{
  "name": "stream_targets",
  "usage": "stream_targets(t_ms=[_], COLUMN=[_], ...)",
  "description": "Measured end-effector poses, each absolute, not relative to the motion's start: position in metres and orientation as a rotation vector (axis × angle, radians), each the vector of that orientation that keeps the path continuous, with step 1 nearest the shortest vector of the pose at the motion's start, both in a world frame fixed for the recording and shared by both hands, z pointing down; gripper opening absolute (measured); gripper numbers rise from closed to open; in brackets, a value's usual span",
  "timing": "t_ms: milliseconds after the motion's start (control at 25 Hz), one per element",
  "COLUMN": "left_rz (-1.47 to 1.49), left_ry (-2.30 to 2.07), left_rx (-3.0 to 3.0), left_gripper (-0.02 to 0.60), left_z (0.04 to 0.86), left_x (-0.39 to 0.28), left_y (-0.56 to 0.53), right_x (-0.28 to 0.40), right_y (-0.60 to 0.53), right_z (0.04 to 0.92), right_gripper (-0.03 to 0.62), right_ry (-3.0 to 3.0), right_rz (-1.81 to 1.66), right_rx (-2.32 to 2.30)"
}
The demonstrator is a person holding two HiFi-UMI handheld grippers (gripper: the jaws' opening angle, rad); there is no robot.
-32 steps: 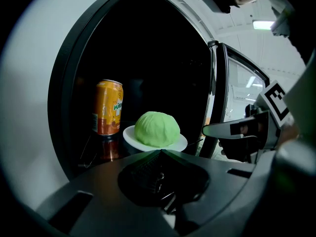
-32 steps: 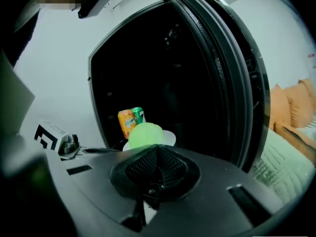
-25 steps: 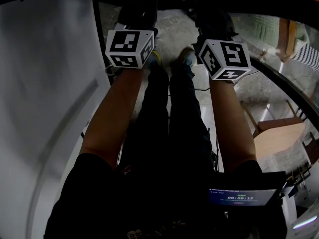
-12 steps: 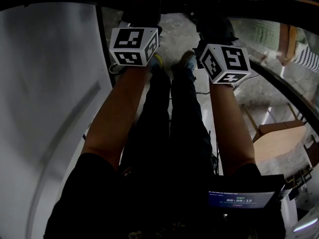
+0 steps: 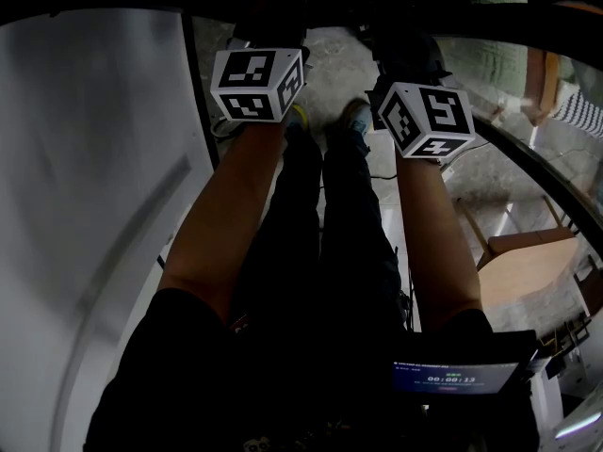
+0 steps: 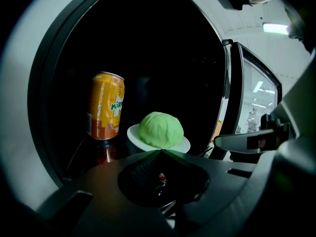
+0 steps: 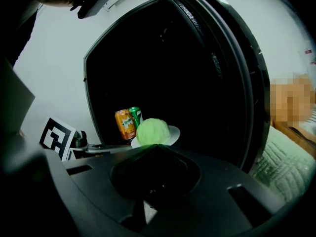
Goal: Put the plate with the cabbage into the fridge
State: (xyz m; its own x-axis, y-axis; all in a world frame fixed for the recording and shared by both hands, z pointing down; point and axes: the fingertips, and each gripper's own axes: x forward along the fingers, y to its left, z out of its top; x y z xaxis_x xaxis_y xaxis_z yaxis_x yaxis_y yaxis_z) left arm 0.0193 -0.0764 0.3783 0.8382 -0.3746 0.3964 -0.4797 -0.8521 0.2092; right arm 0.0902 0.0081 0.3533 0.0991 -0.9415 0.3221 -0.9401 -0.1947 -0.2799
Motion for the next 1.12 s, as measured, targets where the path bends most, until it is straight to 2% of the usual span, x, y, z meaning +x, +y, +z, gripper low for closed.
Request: stream_targets(t_ms=[600,1120], left_rz=[0.257,0.149], left_ry=[-0.704,-0.633], left_rx=[2.888,2.918], left_gripper=[0.003,0.003], left_z=[0.301,0.289], left_x=[-0.076,-0.086], left_y=[-0.057,-0.055], right_x=[0.08,0.059], right_y=[0.056,0.058], right_z=[0.318,0.297], right_gripper=[0.005,0.005], right_ry=[1.994,2.002], right_rz=[-0.461,-0.344], right_rx=[-2.444,-2.529])
